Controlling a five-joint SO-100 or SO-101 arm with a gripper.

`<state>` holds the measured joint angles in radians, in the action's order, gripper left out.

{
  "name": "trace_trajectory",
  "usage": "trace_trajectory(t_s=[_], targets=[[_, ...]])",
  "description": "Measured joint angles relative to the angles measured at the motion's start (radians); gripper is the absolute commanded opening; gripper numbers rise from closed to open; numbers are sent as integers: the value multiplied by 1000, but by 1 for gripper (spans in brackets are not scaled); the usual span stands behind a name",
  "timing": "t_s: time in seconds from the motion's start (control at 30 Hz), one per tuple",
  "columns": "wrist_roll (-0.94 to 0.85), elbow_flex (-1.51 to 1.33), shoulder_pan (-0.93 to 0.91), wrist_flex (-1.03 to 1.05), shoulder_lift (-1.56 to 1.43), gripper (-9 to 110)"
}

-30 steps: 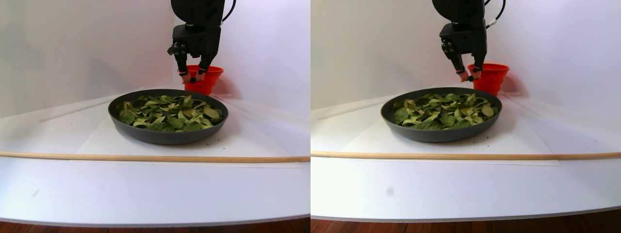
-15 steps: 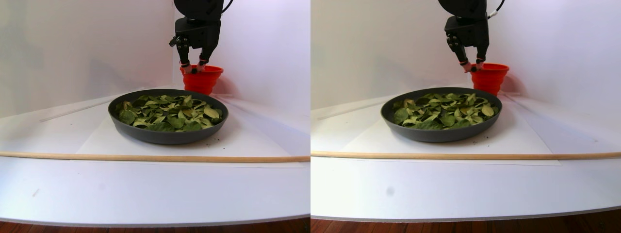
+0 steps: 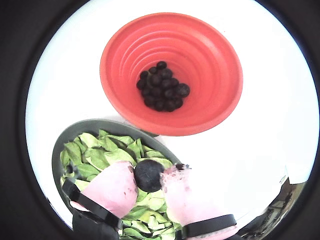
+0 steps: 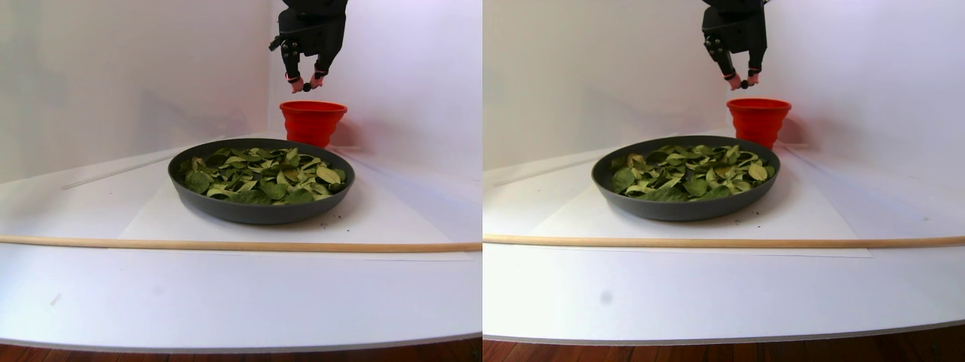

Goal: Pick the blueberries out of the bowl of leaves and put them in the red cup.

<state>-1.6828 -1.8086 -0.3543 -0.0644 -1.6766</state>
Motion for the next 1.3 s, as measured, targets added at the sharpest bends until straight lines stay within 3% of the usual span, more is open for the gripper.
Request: trace_trajectory(t_s=[1.3], targets=[[21,334,-8,-58,310,10]])
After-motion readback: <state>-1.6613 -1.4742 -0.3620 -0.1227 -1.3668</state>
